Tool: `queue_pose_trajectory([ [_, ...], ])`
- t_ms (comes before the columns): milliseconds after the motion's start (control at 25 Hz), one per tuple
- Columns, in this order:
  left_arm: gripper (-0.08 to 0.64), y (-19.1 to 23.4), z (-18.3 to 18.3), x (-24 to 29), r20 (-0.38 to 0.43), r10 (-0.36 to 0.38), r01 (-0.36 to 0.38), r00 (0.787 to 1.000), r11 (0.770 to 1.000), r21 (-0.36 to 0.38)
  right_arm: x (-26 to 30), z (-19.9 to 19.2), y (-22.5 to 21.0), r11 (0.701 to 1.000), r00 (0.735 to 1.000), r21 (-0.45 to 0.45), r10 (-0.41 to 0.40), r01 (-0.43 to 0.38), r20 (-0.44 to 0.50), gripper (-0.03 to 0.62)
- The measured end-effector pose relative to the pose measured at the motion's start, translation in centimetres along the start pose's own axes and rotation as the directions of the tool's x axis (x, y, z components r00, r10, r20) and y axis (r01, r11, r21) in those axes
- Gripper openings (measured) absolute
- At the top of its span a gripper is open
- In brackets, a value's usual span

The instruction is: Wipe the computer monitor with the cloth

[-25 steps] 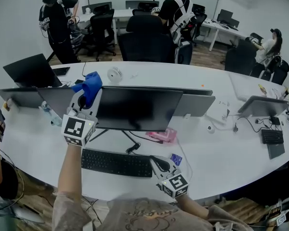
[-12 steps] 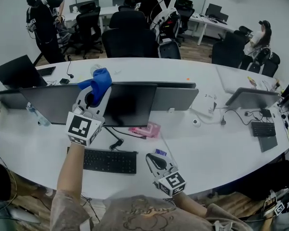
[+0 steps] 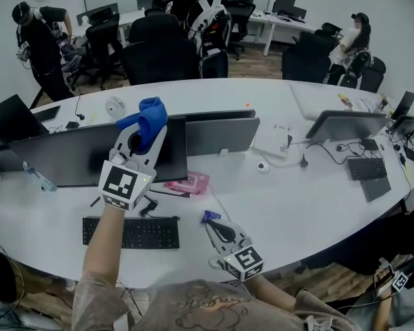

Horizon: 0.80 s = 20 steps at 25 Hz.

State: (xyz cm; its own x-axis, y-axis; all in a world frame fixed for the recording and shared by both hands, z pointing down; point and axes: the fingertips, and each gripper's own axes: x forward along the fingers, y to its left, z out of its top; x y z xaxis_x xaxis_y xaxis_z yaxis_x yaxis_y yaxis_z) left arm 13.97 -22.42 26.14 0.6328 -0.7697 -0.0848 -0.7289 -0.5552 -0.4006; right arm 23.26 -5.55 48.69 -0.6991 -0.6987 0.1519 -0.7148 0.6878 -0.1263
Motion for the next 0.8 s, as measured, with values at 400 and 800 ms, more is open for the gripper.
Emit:
queue_pose_trajectory([
  [400,0.047,-4.4,1.1,3.9,0.025,-0.087,0.087,0.996,0.996,-0.010,-3.3,-0.9,-2.8,0.995,0.996,0.037,-0.094,0.094,0.002,0.021],
  [800,0.048,-4.9,1.0,3.3,0.013,-0.085,0.085,0.996,0.996,0.025,-2.8,-0.7,-2.9,0.995,0.995,0.039,-0.095,0.095,0.012,0.021],
])
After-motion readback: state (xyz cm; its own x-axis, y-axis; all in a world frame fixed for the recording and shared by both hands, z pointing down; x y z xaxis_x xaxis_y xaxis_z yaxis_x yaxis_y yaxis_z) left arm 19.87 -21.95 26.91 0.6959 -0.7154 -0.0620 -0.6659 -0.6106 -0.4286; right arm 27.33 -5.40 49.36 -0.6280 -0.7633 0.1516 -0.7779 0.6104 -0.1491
